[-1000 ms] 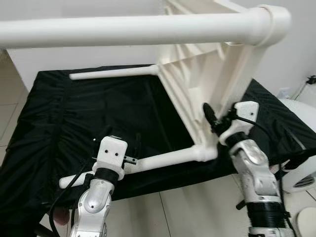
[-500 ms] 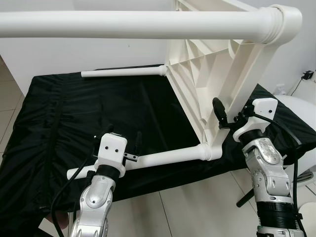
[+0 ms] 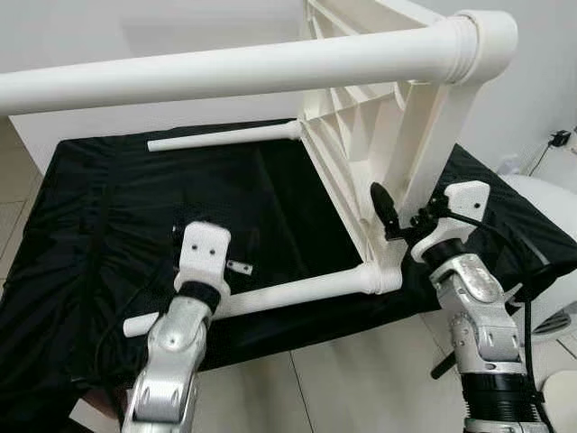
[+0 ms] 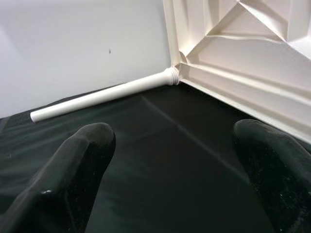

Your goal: Building children table

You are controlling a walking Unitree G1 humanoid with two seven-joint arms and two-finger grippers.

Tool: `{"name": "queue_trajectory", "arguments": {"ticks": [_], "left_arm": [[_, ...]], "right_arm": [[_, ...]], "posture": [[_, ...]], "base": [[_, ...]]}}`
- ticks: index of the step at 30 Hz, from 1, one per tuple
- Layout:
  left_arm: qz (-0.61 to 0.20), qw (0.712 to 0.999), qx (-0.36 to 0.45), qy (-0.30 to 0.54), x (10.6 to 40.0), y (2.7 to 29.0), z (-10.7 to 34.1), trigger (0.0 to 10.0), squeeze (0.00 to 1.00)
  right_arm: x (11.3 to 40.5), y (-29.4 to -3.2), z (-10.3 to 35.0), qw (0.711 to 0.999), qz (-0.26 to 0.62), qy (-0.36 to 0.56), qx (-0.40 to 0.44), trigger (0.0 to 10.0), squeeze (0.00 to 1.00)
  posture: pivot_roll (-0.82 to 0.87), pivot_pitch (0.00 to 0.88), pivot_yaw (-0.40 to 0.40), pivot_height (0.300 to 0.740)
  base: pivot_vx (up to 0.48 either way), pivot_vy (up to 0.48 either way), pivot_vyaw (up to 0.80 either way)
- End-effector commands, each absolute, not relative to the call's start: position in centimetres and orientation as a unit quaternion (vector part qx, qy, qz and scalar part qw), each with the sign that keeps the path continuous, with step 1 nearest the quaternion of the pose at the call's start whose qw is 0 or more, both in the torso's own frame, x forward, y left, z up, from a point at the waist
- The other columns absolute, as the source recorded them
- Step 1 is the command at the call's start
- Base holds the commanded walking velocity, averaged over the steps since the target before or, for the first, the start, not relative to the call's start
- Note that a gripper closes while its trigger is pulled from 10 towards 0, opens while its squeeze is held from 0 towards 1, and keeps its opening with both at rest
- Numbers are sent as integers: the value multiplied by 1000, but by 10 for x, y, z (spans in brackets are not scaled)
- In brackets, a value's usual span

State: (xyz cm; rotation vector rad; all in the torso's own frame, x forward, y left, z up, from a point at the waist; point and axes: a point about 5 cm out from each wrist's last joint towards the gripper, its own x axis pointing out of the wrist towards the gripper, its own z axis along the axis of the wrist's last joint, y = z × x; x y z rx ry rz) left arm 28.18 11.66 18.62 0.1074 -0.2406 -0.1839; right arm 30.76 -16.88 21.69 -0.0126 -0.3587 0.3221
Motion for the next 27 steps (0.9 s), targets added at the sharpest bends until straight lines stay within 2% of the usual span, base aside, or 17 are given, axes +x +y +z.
{"name": "queue_trajectory", "arguments": {"ticks": [1,9,15,27], "left_arm": [[-96,989,49,-101,283,117,180,10000,0],[-83,992,39,-86,291,122,180,10000,0],[-56,996,20,-65,296,133,178,10000,0],[-38,998,32,-50,286,133,170,10000,0]], "right_arm": [[306,-168,216,970,165,-176,-12,10000,0],[298,-162,207,970,170,-172,-20,10000,0],[282,-159,195,974,140,-177,-25,10000,0],[266,-159,185,975,139,-174,-27,10000,0]], "posture": [[-82,65,2,740],[-88,73,12,740],[-93,74,36,740],[-94,68,42,740]], "base": [[0,0,0],[0,0,0],[0,0,0],[0,0,0]]}}
